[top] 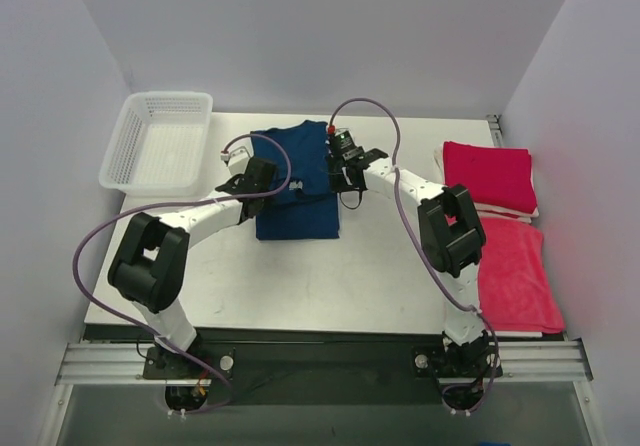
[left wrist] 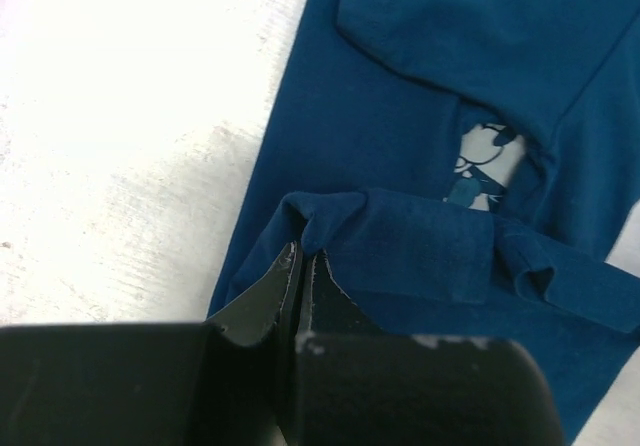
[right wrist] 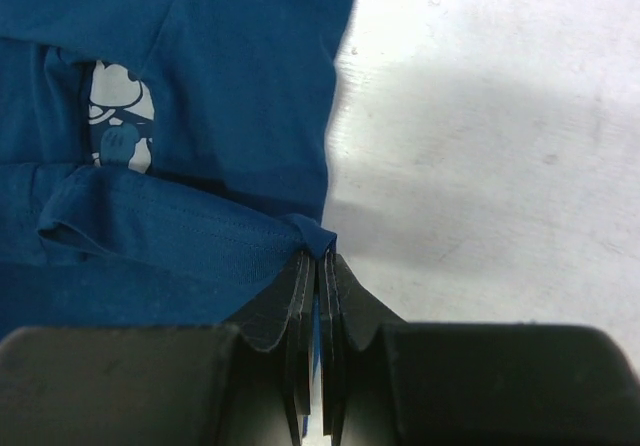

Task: Fold and stack the t-shirts
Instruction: Fold the folded rectangular tshirt in 1/3 of the way

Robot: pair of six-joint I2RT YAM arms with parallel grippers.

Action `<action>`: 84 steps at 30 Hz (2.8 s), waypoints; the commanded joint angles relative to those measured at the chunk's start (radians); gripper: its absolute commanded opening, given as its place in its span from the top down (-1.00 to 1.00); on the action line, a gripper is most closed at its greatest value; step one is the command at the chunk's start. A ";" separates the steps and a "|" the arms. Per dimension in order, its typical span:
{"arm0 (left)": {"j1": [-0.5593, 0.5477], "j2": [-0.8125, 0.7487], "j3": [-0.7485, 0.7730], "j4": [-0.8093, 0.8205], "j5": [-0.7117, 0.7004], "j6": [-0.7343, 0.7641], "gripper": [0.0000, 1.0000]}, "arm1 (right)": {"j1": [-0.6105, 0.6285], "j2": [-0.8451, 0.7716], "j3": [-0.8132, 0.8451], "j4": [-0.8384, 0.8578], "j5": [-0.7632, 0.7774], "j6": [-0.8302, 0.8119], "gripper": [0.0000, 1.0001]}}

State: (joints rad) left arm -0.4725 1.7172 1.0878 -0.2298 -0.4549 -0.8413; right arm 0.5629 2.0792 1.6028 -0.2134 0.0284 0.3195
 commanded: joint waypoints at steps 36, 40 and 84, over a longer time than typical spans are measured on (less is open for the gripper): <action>0.091 -0.002 0.103 0.075 0.321 0.096 -0.21 | 0.023 -0.025 0.109 -0.095 0.041 -0.043 0.21; 0.057 0.025 0.090 0.058 0.323 0.103 -0.21 | 0.055 0.007 0.114 -0.098 0.027 -0.040 0.21; 0.183 0.518 0.664 0.213 0.315 0.108 -0.21 | -0.100 0.285 0.536 -0.135 -0.019 -0.085 0.18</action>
State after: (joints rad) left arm -0.2981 2.2284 1.6752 -0.1524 -0.1585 -0.7494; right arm 0.4603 2.4332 2.1609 -0.3336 0.0105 0.2550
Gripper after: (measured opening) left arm 0.608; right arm 0.409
